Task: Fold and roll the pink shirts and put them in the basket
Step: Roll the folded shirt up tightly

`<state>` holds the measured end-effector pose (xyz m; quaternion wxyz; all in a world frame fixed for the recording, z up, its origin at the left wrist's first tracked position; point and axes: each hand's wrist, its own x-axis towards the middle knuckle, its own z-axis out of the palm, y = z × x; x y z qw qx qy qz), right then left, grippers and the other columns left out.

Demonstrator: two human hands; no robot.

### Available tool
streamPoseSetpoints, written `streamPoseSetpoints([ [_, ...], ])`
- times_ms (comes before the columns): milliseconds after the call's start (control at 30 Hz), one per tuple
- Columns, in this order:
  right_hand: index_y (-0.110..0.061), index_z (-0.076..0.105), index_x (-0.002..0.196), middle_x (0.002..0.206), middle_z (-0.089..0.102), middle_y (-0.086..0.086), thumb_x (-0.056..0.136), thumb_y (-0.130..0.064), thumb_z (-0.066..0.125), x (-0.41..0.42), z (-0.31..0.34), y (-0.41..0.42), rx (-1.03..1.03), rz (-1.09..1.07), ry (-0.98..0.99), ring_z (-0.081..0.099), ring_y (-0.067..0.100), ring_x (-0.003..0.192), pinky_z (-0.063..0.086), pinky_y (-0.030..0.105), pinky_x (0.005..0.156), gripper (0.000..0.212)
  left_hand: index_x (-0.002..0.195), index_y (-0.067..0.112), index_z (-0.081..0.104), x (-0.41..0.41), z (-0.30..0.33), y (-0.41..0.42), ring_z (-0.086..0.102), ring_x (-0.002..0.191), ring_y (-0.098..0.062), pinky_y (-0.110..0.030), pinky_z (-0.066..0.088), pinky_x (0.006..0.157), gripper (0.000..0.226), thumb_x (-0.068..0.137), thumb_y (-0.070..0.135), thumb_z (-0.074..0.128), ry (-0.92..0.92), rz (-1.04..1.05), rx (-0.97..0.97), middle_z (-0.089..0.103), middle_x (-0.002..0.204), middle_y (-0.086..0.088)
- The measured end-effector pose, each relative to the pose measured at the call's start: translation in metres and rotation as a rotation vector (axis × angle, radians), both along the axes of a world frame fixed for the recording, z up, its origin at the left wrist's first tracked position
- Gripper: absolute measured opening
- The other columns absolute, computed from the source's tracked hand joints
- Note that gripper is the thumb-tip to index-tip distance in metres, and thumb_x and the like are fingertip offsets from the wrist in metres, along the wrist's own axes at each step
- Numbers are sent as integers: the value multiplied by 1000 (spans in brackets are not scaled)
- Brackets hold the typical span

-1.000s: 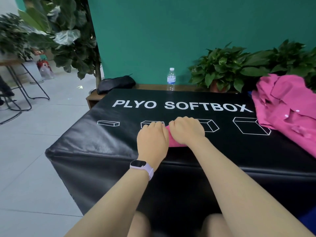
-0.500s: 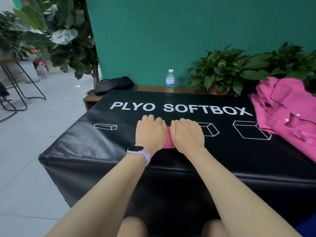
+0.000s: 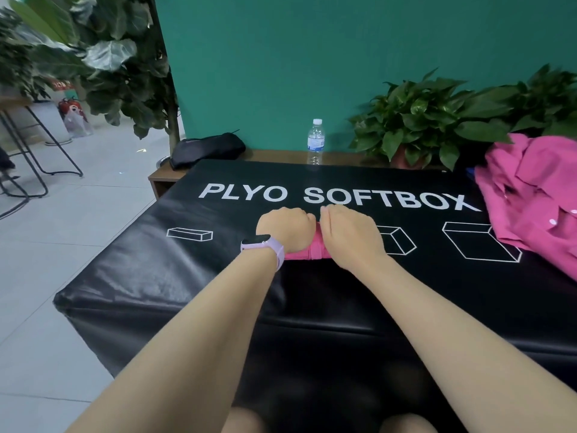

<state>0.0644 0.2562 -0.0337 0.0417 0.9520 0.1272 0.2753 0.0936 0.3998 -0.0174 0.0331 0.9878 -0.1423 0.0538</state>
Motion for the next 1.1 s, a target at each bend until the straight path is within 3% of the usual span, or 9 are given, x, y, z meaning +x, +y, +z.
streamPoseSetpoints([
  [67, -19, 41, 83, 74, 44, 0, 99, -18, 12, -5, -6, -6, -89, 65, 14, 50, 26, 65, 30, 36, 59, 34, 71, 16, 43, 8, 1, -2, 55, 82, -30, -36, 38, 69, 29, 98, 14, 32, 40, -14, 8, 62, 95, -3],
  [133, -20, 40, 87, 78, 43, -1, 95, -22, -3, -3, -8, -9, -104, 51, 28, 51, 25, 72, 29, 36, 63, 43, 70, 16, 40, 7, -2, -3, 53, 77, -28, -34, 36, 63, 27, 97, 12, 35, -101, -49, 78, 60, 89, -1],
  [233, -20, 41, 86, 82, 55, -2, 103, -22, 21, 16, -4, -11, -37, 17, 100, 58, 28, 75, 34, 37, 61, 26, 79, 19, 38, -4, -9, -2, 46, 68, -24, -33, 29, 57, 15, 90, 9, 43, -348, -153, 244, 54, 82, 2],
  [333, -21, 45, 83, 86, 55, -5, 105, -23, 27, 38, 11, -17, 85, 83, 360, 56, 31, 87, 45, 43, 74, 29, 87, 20, 33, -6, -12, -4, 41, 64, -22, -31, 22, 51, 19, 85, 6, 46, -367, -191, 280, 37, 71, 5],
  [467, -22, 46, 73, 85, 54, -7, 102, -18, 29, 53, 24, -17, 138, 101, 558, 53, 26, 94, 46, 45, 84, 33, 86, 21, 34, -7, -18, -9, 39, 59, -23, -33, 24, 56, 16, 84, 6, 38, -455, -138, 223, 39, 73, 3],
  [633, -20, 41, 73, 73, 54, -3, 107, -34, 22, 47, 21, -33, 260, 223, 539, 53, 24, 77, 46, 47, 75, 41, 68, 19, 30, 26, -7, -7, 34, 55, -23, -28, 18, 45, 27, 85, 6, 46, -399, -169, 252, 35, 63, 1],
  [767, -22, 46, 77, 76, 56, -6, 103, -54, 31, 49, 22, -45, 225, 274, 514, 54, 17, 72, 43, 40, 67, 44, 69, 15, 32, 75, 2, -13, 43, 74, -30, -36, 34, 57, 31, 100, 16, 35, -224, -275, 91, 38, 74, 0],
  [900, -31, 46, 82, 76, 59, -13, 74, -79, 57, 61, 20, -59, 171, 240, 464, 57, 7, 69, 48, 30, 63, 50, 61, 17, 39, 100, 2, -26, 48, 64, -34, -37, 39, 55, 40, 101, 25, 36, -343, -262, -184, 40, 58, 4],
  [1100, -37, 45, 96, 80, 58, -18, 73, -75, 65, 99, 14, -81, 175, 233, 372, 57, 5, 73, 47, 29, 67, 49, 64, 13, 57, 135, -14, -43, 52, 58, -31, -37, 40, 57, 50, 103, 35, 33, -484, -191, -315, 54, 56, 0],
])
